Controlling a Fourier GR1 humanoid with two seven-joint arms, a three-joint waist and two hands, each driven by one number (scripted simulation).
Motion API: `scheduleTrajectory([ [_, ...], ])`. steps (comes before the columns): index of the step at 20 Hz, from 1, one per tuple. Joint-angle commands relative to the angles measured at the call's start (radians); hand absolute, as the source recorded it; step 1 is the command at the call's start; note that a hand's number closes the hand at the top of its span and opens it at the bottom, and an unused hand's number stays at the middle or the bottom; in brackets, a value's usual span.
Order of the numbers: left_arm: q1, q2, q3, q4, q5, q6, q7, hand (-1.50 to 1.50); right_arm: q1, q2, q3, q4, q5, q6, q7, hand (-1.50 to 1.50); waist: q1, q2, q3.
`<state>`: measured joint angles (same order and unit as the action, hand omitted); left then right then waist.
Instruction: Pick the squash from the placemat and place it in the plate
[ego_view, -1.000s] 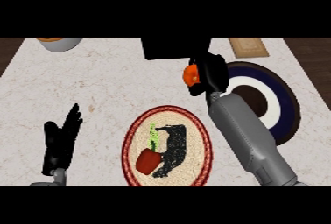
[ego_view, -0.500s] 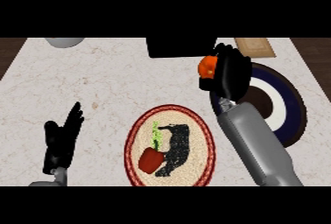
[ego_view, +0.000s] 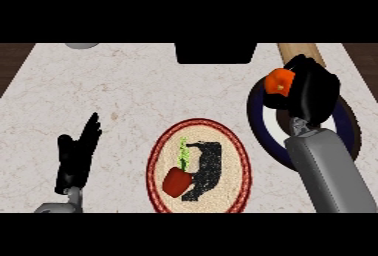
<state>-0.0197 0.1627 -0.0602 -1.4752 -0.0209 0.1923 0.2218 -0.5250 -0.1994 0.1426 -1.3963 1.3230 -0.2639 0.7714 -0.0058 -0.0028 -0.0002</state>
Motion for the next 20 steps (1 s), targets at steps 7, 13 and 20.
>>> scheduleTrajectory([
  [7,0.023,0.005,-0.003,-0.060,-0.006,-0.028,0.028,0.00,0.043,-0.083,-0.168,0.194,-0.242,0.064,-0.216,1.50,0.015,0.003,0.001],
  [13,0.024,-0.048,-0.013,0.057,-0.036,-0.005,-0.089,0.00,0.071,-0.087,-0.197,0.243,-0.324,0.223,-0.227,-1.50,0.008,0.003,0.000],
  [20,0.003,-0.036,0.012,0.004,-0.017,-0.017,-0.006,0.00,0.100,-0.113,-0.242,0.190,-0.469,0.198,-0.496,-1.50,0.007,0.001,0.001],
])
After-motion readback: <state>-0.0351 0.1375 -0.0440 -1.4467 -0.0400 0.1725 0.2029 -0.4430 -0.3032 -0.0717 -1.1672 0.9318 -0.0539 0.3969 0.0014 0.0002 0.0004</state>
